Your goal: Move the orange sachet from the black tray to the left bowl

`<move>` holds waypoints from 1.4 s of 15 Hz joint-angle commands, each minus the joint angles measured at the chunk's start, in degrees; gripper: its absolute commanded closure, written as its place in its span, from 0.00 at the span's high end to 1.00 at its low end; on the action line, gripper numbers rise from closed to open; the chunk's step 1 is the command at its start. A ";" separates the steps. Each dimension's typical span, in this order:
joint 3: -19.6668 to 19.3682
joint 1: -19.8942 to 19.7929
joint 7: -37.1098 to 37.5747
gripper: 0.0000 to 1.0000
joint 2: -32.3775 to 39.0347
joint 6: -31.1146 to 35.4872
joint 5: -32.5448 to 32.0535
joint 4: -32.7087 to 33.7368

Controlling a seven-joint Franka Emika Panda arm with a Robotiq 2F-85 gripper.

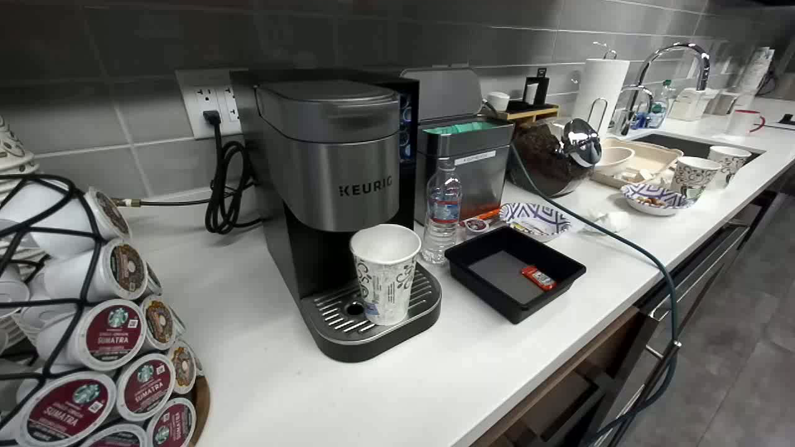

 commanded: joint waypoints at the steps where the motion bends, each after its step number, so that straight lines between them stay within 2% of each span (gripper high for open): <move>1: -0.61 0.81 0.30 1.00 0.07 -0.20 -0.22 0.16; 7: -0.61 0.81 0.30 1.00 0.07 -0.20 -0.22 0.16; 11: 5.70 4.66 10.85 1.00 -1.12 2.62 8.67 -1.64; 13: 9.39 6.39 17.50 1.00 -0.44 7.35 13.45 -2.28; 15: 13.35 6.67 25.64 1.00 1.57 16.37 14.98 -2.44; 19: 18.00 4.59 35.10 1.00 6.24 33.54 7.10 -2.56; 21: 19.31 3.42 37.78 1.00 10.11 37.88 0.35 -1.37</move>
